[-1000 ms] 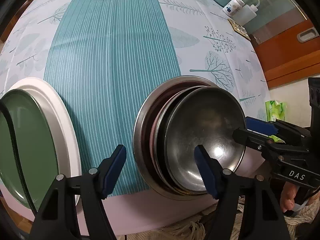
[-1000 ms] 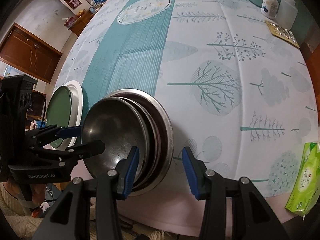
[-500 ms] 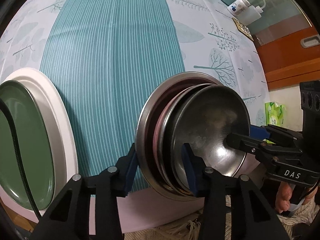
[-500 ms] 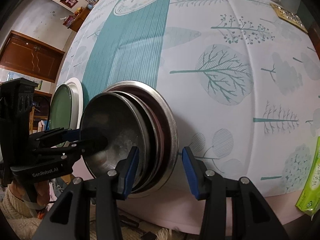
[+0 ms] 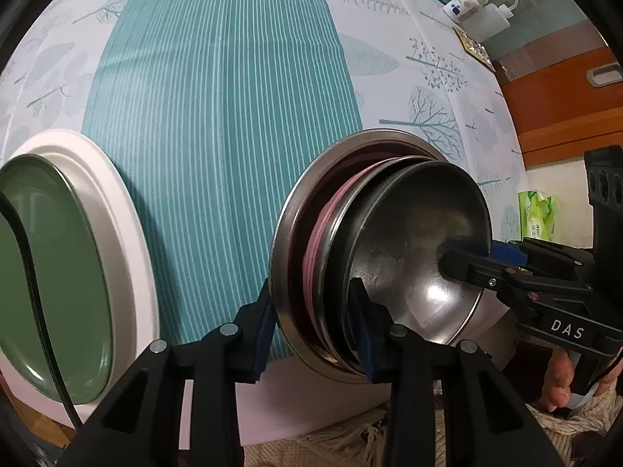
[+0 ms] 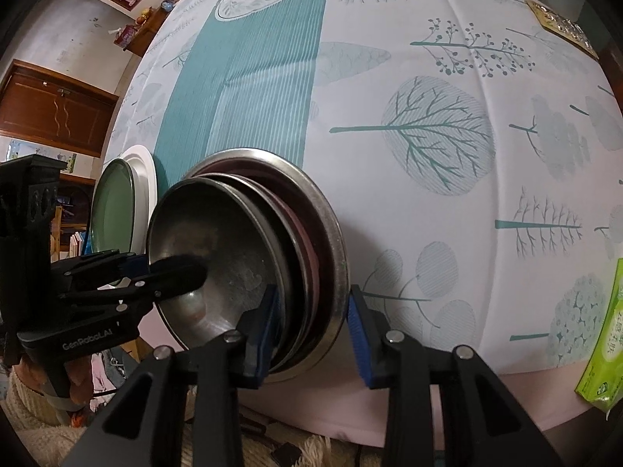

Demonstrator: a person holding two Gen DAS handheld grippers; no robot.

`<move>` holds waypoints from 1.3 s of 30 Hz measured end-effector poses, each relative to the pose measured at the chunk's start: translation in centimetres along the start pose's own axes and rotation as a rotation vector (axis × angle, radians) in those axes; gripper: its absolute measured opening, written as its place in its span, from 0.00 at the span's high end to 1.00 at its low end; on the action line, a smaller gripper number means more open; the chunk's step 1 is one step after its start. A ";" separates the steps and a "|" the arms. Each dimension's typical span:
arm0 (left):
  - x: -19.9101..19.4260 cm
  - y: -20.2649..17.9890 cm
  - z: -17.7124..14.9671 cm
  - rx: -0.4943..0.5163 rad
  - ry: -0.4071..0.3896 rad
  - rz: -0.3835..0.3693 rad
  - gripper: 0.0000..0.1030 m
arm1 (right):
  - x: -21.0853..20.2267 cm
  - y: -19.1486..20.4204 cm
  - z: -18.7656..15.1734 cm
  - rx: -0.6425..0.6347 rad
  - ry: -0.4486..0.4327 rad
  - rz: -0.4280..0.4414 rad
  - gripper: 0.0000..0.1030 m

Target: Organize plates and bowls

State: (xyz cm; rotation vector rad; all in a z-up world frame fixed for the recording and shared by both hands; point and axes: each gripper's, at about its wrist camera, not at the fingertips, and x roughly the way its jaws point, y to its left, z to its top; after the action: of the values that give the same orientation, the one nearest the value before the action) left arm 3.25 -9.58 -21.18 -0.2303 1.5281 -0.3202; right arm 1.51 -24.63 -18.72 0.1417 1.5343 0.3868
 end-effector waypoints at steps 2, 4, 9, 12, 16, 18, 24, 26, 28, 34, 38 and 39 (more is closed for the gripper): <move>-0.6 0.0 -0.1 0.001 -0.012 0.001 0.67 | -0.1 0.1 0.1 0.001 0.000 -0.001 0.68; -1.2 0.1 -0.2 0.001 -0.022 0.003 0.67 | -0.3 0.4 0.1 -0.002 0.001 -0.004 0.69; -3.2 0.7 -0.6 -0.007 -0.052 0.001 0.67 | -0.9 1.7 0.3 -0.021 0.000 -0.013 0.70; -4.5 1.4 -0.9 -0.012 -0.075 -0.007 0.67 | -1.4 2.9 0.5 -0.034 -0.010 -0.015 0.70; -6.5 3.1 -1.6 -0.025 -0.106 -0.017 0.67 | -1.9 4.8 0.8 -0.048 -0.022 -0.014 0.70; -7.7 4.3 -2.2 -0.033 -0.124 -0.019 0.67 | -2.1 6.3 0.9 -0.060 -0.029 -0.013 0.70; -11.2 8.7 -3.9 -0.078 -0.169 -0.025 0.67 | -1.7 11.7 1.4 -0.108 -0.032 -0.004 0.70; -12.0 10.6 -4.3 -0.095 -0.175 -0.022 0.67 | -1.3 13.4 1.7 -0.125 -0.033 -0.001 0.70; -12.5 12.1 -4.6 -0.107 -0.176 -0.019 0.67 | -0.8 15.1 1.9 -0.137 -0.031 0.005 0.70; -13.7 17.3 -5.4 -0.130 -0.175 -0.009 0.67 | 1.2 19.3 2.7 -0.164 -0.010 0.008 0.70; -13.4 20.3 -5.5 -0.143 -0.150 0.006 0.67 | 2.9 21.7 3.3 -0.163 -0.001 0.004 0.71; -13.2 20.9 -5.4 -0.143 -0.139 0.013 0.67 | 3.4 22.1 3.5 -0.158 -0.001 0.003 0.71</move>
State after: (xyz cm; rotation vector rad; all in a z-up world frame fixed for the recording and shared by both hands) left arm -1.07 14.85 -16.13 -0.3480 1.4151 -0.1808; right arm 1.50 -2.39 -14.47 0.0209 1.4962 0.5087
